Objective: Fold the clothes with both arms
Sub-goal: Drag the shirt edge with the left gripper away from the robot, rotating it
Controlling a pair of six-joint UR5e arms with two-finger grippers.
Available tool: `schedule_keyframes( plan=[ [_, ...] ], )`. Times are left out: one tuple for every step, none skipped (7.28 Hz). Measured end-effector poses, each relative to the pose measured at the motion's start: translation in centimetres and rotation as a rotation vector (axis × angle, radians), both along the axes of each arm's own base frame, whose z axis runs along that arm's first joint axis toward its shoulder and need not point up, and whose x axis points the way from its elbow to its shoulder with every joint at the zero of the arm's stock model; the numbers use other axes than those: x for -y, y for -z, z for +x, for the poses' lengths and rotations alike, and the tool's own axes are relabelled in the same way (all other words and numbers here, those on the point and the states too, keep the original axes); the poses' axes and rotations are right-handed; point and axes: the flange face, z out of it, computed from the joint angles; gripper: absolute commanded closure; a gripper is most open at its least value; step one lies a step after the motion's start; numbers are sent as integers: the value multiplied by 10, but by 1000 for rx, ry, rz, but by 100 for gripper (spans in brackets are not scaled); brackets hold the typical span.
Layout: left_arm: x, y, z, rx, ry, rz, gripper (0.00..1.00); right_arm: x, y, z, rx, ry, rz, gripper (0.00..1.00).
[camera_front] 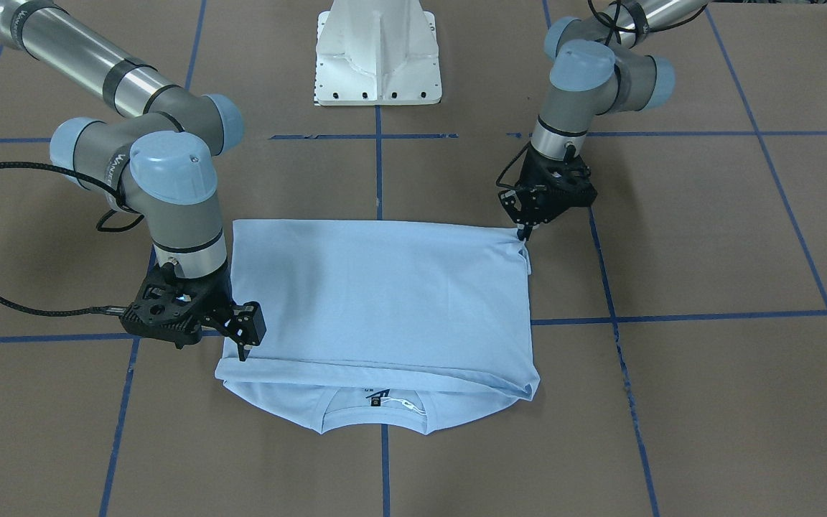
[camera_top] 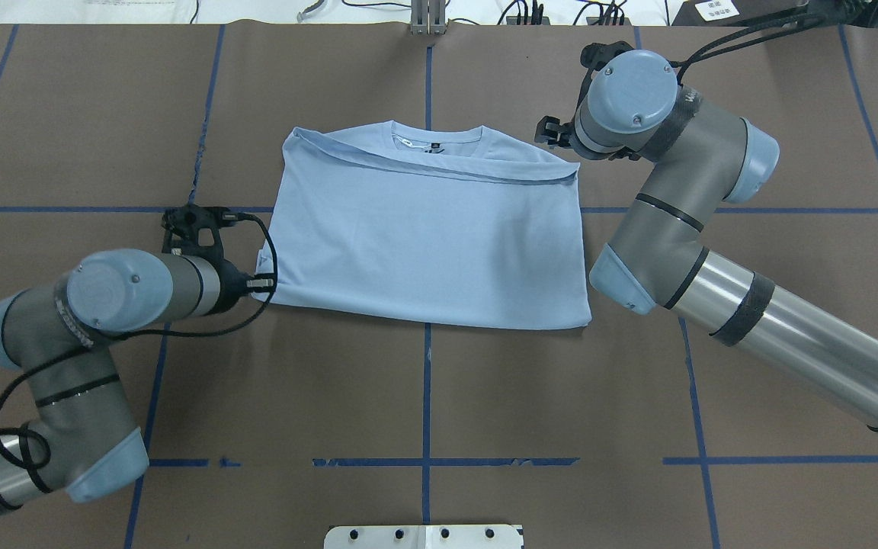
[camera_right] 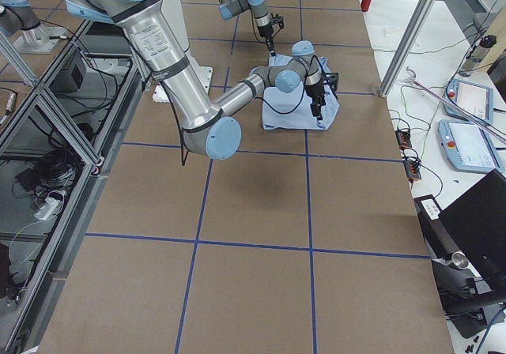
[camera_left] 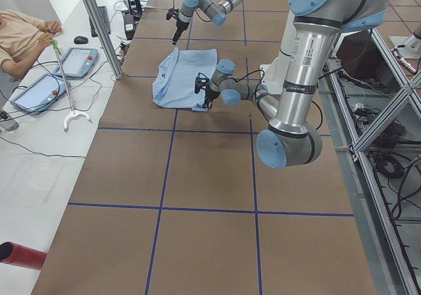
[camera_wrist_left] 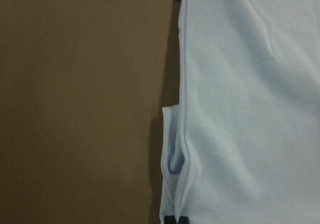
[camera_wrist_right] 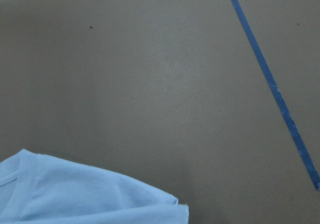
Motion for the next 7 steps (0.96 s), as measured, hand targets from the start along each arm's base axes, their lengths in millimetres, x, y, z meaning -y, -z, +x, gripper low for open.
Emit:
schedule_keyframes(
  plan=[
    [40, -19, -22, 70, 15, 40, 100, 0, 0, 0, 2, -2, -1, 0],
    [84, -34, -43, 135, 36, 70, 100, 0, 2, -1, 4, -5, -1, 0],
    [133, -45, -59, 194, 59, 86, 100, 0, 4, -1, 7, -6, 0, 0],
    [181, -56, -65, 233, 79, 97, 100, 0, 6, -1, 10, -7, 2, 0],
    [227, -64, -63, 250, 93, 119, 100, -1, 8, 0, 14, -8, 5, 0],
    [260, -67, -61, 257, 103, 141, 100, -2, 13, 2, 21, -9, 12, 0],
    [279, -68, -66, 268, 105, 161, 1, -4, 19, 5, 32, -9, 20, 0]
  ],
)
